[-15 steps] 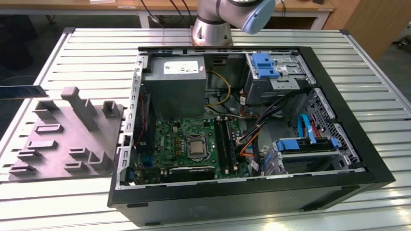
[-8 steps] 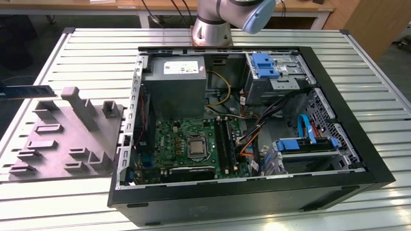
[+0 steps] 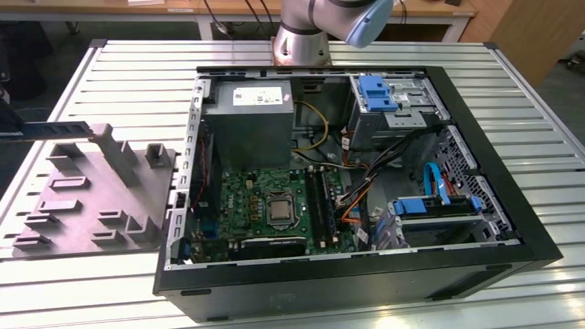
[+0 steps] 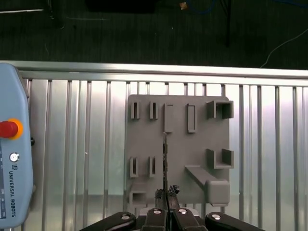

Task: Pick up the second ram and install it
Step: 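Pick up the second ram and move it above second insertion slot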

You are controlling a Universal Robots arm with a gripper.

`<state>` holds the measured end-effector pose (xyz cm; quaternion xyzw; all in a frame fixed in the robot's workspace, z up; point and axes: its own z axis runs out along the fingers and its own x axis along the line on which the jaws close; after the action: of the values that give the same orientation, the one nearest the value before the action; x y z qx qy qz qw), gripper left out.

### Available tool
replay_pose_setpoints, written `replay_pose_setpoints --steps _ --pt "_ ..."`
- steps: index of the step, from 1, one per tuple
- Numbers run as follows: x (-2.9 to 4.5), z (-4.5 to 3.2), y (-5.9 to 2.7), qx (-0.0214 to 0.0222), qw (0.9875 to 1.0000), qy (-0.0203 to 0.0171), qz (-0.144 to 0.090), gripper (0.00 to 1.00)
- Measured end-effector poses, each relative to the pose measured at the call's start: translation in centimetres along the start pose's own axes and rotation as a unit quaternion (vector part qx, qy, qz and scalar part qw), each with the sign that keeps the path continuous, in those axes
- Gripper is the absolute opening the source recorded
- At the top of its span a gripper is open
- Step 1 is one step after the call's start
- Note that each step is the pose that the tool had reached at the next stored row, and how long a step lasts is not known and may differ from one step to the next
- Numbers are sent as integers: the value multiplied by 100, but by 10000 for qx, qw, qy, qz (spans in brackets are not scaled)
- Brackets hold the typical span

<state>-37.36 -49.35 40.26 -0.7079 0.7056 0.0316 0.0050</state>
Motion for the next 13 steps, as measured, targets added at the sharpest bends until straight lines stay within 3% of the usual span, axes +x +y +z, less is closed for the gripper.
replay_pose_setpoints --steps 13 --pt "1 -10 -275 0 10000 0 2 11"
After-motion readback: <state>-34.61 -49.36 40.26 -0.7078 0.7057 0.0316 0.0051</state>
